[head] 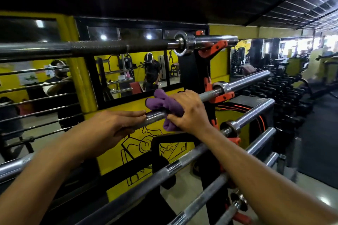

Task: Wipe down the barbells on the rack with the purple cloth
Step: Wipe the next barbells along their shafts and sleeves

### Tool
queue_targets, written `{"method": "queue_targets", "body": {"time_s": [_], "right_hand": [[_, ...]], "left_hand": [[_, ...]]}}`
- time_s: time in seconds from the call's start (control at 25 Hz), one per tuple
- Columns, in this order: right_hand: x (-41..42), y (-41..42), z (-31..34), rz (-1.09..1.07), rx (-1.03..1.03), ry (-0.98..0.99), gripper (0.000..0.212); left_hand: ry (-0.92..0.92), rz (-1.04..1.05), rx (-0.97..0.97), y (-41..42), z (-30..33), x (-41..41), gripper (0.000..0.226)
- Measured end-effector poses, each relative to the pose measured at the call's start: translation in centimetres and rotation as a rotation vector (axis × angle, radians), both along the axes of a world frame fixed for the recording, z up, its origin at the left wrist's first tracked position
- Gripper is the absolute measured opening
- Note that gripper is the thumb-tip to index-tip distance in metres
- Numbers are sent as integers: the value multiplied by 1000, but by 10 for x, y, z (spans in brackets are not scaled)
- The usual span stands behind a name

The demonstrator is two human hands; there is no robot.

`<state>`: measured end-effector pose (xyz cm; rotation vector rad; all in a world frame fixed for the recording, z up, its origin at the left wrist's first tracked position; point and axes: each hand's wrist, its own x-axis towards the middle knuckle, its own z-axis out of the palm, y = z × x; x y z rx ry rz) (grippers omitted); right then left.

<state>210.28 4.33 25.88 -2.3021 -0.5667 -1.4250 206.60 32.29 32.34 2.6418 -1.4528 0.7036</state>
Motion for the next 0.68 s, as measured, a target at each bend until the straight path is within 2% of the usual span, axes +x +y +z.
{"method": "queue_targets", "body": {"time_s": [0.12,0.2,0.36,0.48,0.56,0.68], "right_hand": [[16,-48,16,-160,122,35,24],[21,-64,17,-174,242,36,12],[26,-55,22,-223,385,71,14],[15,-7,15,-186,285,107,29],[-2,33,9,-124,188,75,31],[-11,37,7,-58,17,11,39]], "left_hand": [[14,7,-22,-1,-1,-4,54],[23,17,-35,-2,-1,-5,53],[31,24,-32,-5,2,-2,52],[65,26,-37,-6,5,-3,52],[52,35,-25,-7,7,-4,53],[53,27,41,-4,13,-9,55]]}}
